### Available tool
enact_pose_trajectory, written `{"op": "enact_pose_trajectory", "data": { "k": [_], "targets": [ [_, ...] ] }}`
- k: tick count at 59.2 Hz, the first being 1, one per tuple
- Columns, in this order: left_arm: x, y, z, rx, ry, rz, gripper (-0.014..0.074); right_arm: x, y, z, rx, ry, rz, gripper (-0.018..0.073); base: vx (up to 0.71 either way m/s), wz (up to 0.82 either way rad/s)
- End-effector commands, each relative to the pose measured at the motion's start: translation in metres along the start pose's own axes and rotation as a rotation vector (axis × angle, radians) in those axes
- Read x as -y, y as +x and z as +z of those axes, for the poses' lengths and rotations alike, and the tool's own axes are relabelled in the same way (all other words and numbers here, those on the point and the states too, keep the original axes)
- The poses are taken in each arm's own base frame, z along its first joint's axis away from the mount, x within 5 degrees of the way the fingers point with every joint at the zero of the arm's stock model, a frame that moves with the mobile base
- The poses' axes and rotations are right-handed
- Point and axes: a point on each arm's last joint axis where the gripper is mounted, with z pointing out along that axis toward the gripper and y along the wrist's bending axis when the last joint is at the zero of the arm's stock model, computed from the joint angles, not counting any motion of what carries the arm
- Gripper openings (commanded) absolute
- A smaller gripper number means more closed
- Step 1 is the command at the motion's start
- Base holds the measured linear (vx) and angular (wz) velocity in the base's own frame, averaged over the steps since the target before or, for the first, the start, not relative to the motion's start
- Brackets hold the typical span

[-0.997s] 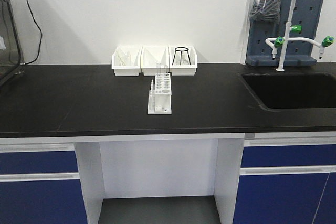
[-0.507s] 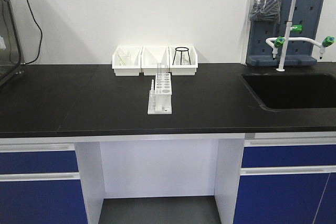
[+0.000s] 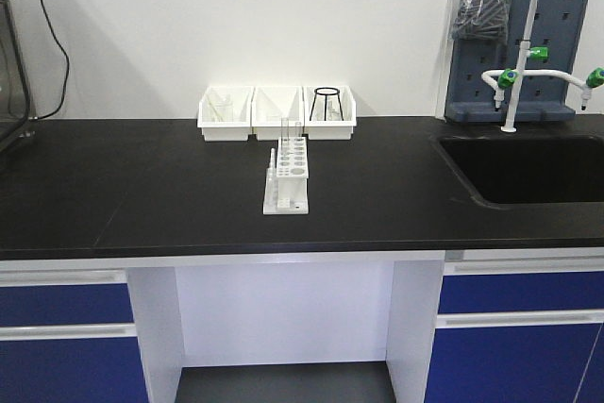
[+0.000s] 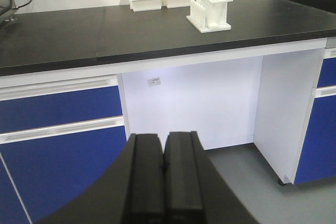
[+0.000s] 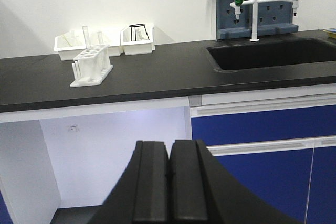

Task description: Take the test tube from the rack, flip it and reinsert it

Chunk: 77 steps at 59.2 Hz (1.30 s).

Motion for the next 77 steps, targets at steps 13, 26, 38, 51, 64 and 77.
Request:
{"op": "enact_pose_trajectory", "data": {
  "k": [13, 26, 38, 51, 64, 77],
  "targets": [
    [0.0011, -0.0089, -0.0012, 0.091, 0.013, -0.014, -0.0006, -0.0011, -0.0067, -0.0012, 0.086, -0.011, -0.016, -0.001, 0.21, 0.01],
    [0.0011, -0.0089, -0.0012, 0.091, 0.013, -0.014, -0.0006, -0.0011, -0.0067, -0.0012, 0.086, -0.011, -0.016, -0.001, 0.31, 0.17],
    [0.0011, -0.0089, -0.0012, 0.091, 0.013, -0.014, -0.0006, -0.0011, -0.0067, -0.0012, 0.086, -0.011, -0.016, -0.001, 0.39, 0.09],
    [0.0011, -0.0089, -0.0012, 0.091, 0.013, -0.014, -0.0006, -0.0011, -0.0067, -0.0012, 0.086, -0.011, -0.016, -0.001, 0.4, -0.03],
    [0.0011, -0.0089, -0.0012, 0.091, 0.013, -0.014, -0.0006, -0.0011, -0.0067, -0.0012, 0.086, -0.011, -0.016, -0.001, 0.38, -0.07],
    [0.0011, -0.0089, -0.0012, 0.091, 0.013, -0.014, -0.0006, -0.0011, -0.0067, -0.0012, 0.086, -0.011, -0.016, -0.001, 0.35, -0.06]
  ]
}}
